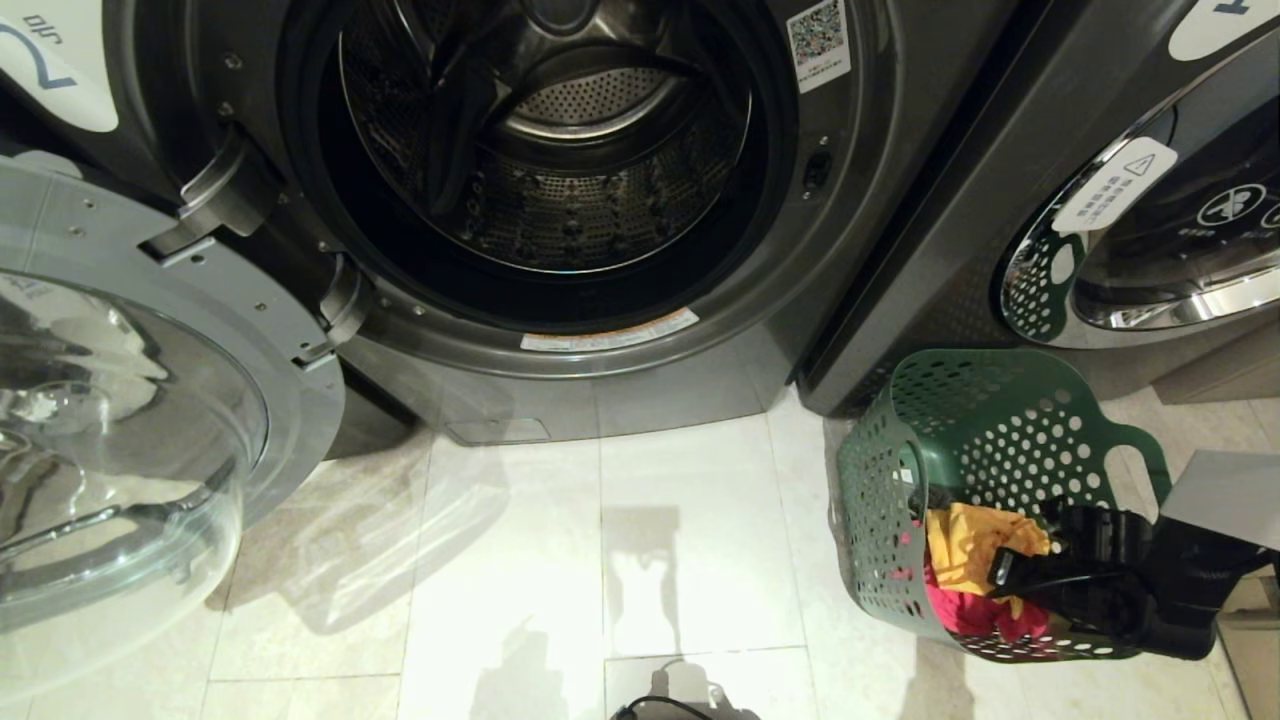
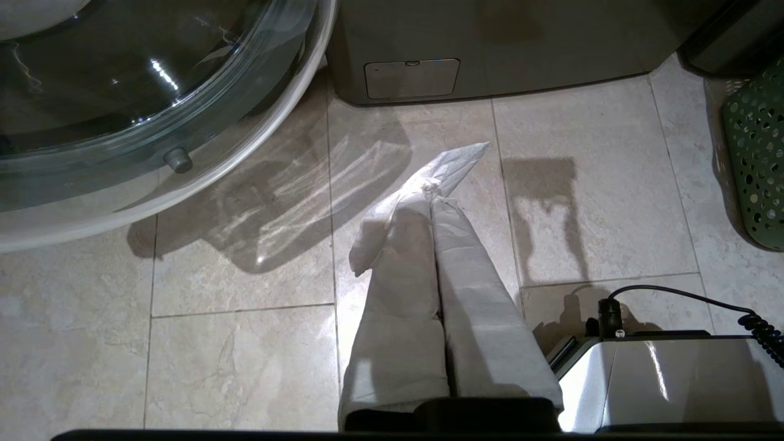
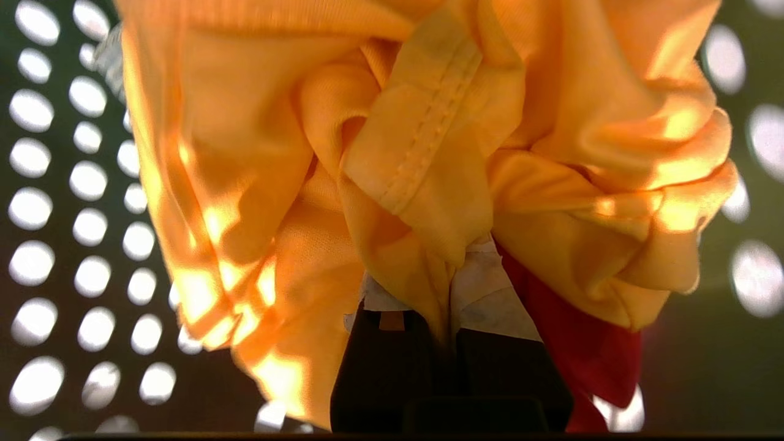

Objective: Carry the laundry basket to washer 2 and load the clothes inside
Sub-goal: Place the clothes into the washing machine

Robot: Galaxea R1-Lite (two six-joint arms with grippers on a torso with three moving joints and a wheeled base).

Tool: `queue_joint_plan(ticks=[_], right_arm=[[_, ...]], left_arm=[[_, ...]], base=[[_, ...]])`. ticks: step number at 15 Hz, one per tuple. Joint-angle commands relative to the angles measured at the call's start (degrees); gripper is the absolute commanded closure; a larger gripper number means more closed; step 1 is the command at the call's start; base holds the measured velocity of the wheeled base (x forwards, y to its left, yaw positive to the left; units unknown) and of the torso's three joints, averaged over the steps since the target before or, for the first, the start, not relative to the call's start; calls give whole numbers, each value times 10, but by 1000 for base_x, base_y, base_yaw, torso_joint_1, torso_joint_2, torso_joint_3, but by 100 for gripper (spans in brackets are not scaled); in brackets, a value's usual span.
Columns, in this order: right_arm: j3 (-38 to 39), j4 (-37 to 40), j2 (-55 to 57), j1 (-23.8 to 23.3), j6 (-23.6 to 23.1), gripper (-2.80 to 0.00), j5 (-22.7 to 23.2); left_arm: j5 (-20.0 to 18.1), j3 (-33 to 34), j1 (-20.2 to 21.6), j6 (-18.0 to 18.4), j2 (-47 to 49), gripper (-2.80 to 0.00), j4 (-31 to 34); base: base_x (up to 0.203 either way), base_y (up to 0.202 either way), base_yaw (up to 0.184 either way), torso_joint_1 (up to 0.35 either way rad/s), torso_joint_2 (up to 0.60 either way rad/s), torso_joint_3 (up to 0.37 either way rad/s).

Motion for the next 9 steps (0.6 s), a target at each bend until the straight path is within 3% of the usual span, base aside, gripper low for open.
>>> queue_joint_plan(ticks=[1,7,9], right_arm=[[50,-5,-49,0,1,0,1],[131,3,-224,13,23,0,8],[130,54,-323,15,26,0,9]], left_arm=[[0,0,0,2,1,0,0],[0,0,0,0,1,0,-1],[0,0,0,-1,1,0,-1]], base=[[0,0,0,0,0,0],[0,0,0,0,0,0],[0,0,0,0,0,0]])
